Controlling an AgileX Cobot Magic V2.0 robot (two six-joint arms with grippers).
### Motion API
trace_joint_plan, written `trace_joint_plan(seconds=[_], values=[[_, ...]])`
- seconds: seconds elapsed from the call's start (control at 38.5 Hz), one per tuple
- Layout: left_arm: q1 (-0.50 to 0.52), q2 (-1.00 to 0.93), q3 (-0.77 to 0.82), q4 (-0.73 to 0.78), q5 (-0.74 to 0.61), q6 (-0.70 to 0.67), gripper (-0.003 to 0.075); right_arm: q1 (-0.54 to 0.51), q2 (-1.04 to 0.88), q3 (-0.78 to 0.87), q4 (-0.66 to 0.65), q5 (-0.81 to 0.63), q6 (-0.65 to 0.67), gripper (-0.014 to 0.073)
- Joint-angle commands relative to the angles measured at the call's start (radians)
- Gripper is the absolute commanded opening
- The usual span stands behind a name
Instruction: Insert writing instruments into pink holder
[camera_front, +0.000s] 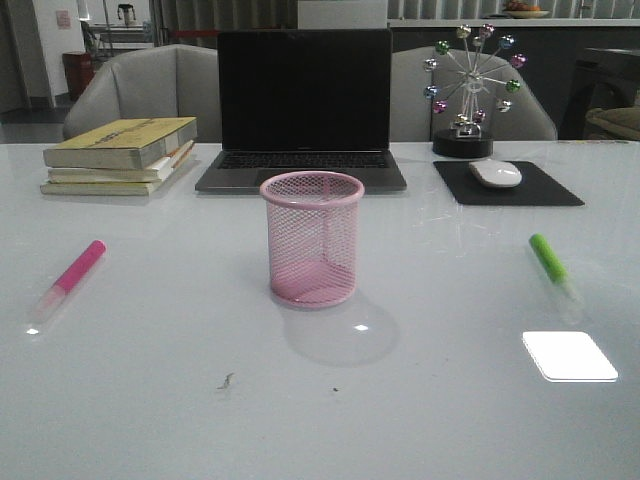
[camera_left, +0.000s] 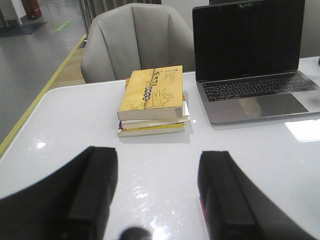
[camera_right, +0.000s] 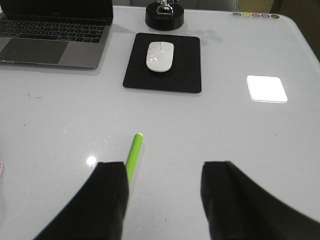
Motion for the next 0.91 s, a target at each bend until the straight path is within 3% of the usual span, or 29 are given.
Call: trace_joint_plan(seconds=[0.0,0.16,0.47,0.88], values=[[-0.010,-0.001,-0.036,-0.011,-0.083,-0.008,0.0447,-0.005,0.005,-0.035,-0.012,-0.089,0.000,0.0480],[-0.010,0.017,-0.036,-0.011,-0.085,-0.008,0.0447,-0.005,0.104,-0.089,0.033,0.040,0.000,0.0480],[-0.010,0.017,-0.036,-0.012,-0.085,-0.008,0.0447,-0.004,0.525,-0.505,0.034,0.418,-0.001,0.0480],[-0.010,0.017,-0.036,-0.012,-0.085,-0.008,0.0447,0.058,0.909,-0.880,0.085,0.632,-0.063,0.0480]])
